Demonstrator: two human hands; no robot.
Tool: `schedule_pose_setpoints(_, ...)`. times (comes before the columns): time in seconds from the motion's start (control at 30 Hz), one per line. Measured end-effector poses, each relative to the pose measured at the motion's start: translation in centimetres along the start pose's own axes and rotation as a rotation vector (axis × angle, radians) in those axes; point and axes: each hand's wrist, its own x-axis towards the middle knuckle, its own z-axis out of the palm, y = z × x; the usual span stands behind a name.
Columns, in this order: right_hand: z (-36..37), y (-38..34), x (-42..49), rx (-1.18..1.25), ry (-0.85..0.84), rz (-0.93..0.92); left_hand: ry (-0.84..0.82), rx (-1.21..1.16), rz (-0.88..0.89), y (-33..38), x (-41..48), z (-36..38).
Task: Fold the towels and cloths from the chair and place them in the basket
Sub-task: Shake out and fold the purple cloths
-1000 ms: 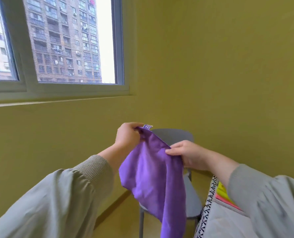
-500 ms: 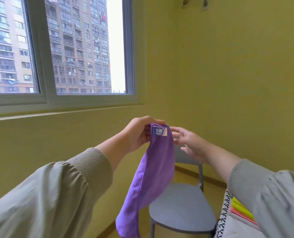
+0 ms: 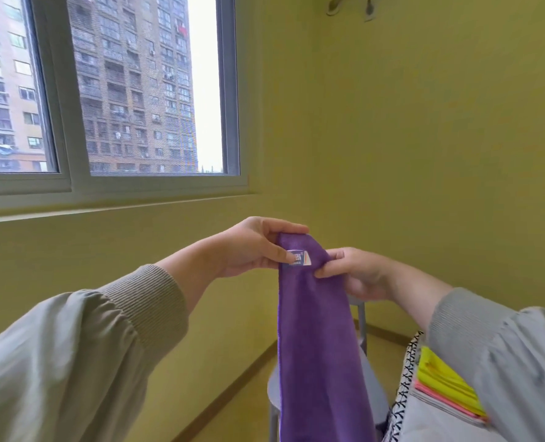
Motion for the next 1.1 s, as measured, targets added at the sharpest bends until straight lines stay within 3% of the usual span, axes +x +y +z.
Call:
schedule_pose_setpoints(0.17,0.2,-1.1,-0.1,-0.068,0.155,-0.089,0.193,0.176,0.049,-0.4,0.6,0.2)
schedule_pose_setpoints(0.27,0.9,-1.5,0.1,-0.099,0.229,-0.134,0.241,0.241,-0.025,-0.8,1.0,0.7)
schedule_pose_setpoints(0.37,1.3,-1.8,0.2,-0.132,0.281,-0.143,0.319,0.192,-0.128,-1.6,1.3,0.7)
schedule_pose_setpoints(0.5,1.1,-2.2,-0.4,-0.198,0.323,-0.099,0.429,-0.027,-0.021,-2.1,1.5,-0.1)
schedule_pose_setpoints(0.6,1.1,-2.2,-1.3,-0.207,0.233,0.013,0.403,-0.127,0.043,-1.9,0.9,0.0)
schedule_pose_setpoints(0.7,1.4,-2.2,-1.7,-0.134,0.249,0.040,0.385,-0.082,0.062,-2.1,0.6,0.4)
schedule_pose_setpoints(0.8,1.6,-2.2,-1.6,-0.091,0.337,-0.071,0.397,0.009,0.089,-2.4,0.8,0.8)
schedule_pose_setpoints(0.97,2.3,-2.2,-0.6,-0.091,0.521,-0.244,0.283,-0.281,-0.012,-2.5,0.7,1.0)
schedule_pose_setpoints(1.1,2.5,-2.3,-0.4,-0.192,0.500,-0.322,0.139,-0.195,-0.162,-3.2,0.3,0.4)
